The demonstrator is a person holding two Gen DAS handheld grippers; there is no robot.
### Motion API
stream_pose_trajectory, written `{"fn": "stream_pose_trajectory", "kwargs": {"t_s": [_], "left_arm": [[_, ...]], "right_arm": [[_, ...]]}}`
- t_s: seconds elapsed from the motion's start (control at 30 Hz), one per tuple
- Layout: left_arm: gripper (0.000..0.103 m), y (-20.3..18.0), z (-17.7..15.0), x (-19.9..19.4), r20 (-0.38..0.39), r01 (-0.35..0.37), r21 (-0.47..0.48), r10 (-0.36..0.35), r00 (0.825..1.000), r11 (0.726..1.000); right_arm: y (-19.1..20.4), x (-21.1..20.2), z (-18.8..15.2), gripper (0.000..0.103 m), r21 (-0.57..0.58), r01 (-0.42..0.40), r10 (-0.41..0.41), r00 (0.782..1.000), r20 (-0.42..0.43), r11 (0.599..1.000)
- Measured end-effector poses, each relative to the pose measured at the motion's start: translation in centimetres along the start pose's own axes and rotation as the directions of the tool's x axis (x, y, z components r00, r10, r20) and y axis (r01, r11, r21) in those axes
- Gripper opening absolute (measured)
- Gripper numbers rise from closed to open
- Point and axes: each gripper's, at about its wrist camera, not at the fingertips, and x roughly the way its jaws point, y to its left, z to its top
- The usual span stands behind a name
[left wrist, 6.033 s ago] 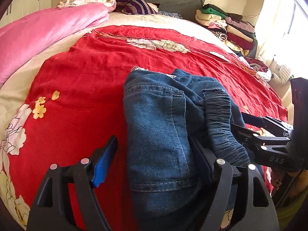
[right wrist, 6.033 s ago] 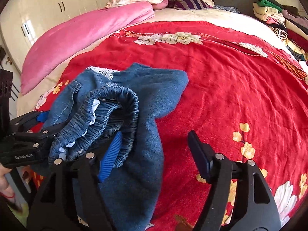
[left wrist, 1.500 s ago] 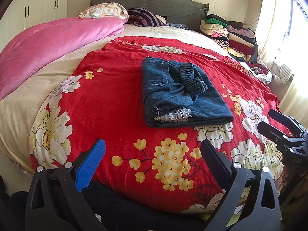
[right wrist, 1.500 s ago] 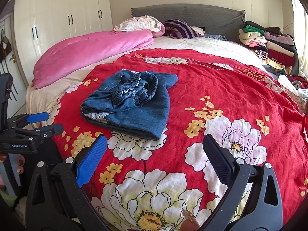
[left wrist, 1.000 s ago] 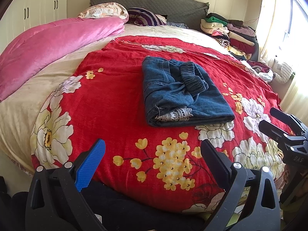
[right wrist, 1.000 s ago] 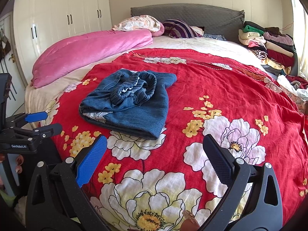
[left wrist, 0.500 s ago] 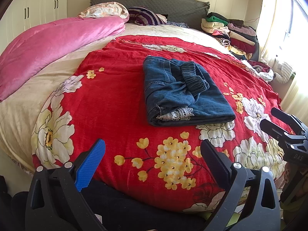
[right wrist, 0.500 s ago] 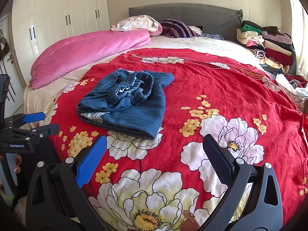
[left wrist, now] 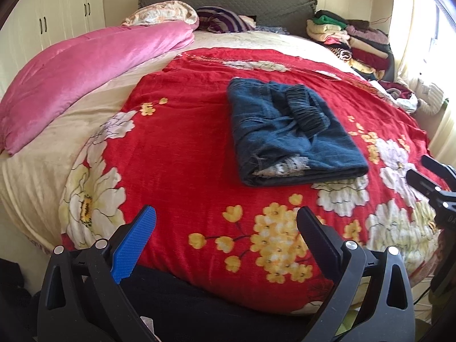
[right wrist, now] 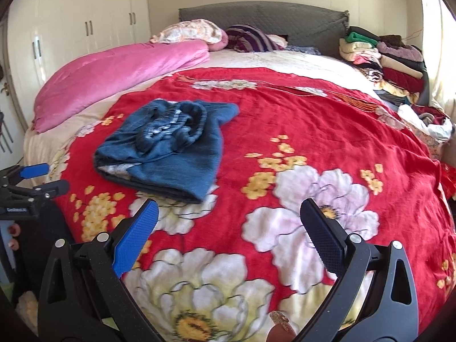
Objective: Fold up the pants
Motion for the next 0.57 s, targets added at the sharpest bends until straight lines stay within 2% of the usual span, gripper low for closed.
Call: {"fn": "stream_pose_trajectory", "kwargs": {"t_s": [0.1,0.2,0.33,0.4,0.47,0.5,0.57], "left_arm": [[0.099,1.5,0.6,0.5,0.007,0.003,-0.028,-0.003,1.000,1.000],[0.099,4.6,2.2,1.8,0.010,0.016,-0.088,-0.015,1.000,0.996],[0.099,9.9,5.5,5.2,-0.043,-0.056,-0.162,0.050,0.998,0.985],[0.099,13.0,7.6,7.6,-0.070,-0.124,-0.189,0.112,0.991,0.974],[0.099,16.2,9.7,10.6,-0.116,-0.211,-0.195,0.191,0.975,0.958],[0.099,17.3,10.5,11.8,-0.136,-0.241,-0.199,0.217,0.967,0.950],[0.099,19.9,12.3,14.4,-0.164,-0.283,-0.213,0.251,0.954,0.935]], "right_arm": [[-2.0,0.5,0.2,0.094,0.027,0.044,-0.044,0.999,-0.001,0.999],[-4.9,0.9,0.5,0.094,0.066,0.115,-0.116,0.993,0.003,0.991],[-11.0,1.4,1.4,0.094,0.142,0.218,-0.218,0.976,-0.014,0.966],[-15.3,2.1,2.0,0.094,0.184,0.294,-0.292,0.956,-0.040,0.938],[-19.1,2.8,2.5,0.094,0.205,0.372,-0.365,0.928,-0.071,0.905],[-22.0,3.4,2.7,0.094,0.217,0.428,-0.417,0.904,-0.098,0.877],[-25.2,4.4,3.0,0.094,0.229,0.479,-0.459,0.877,-0.140,0.847]]}}
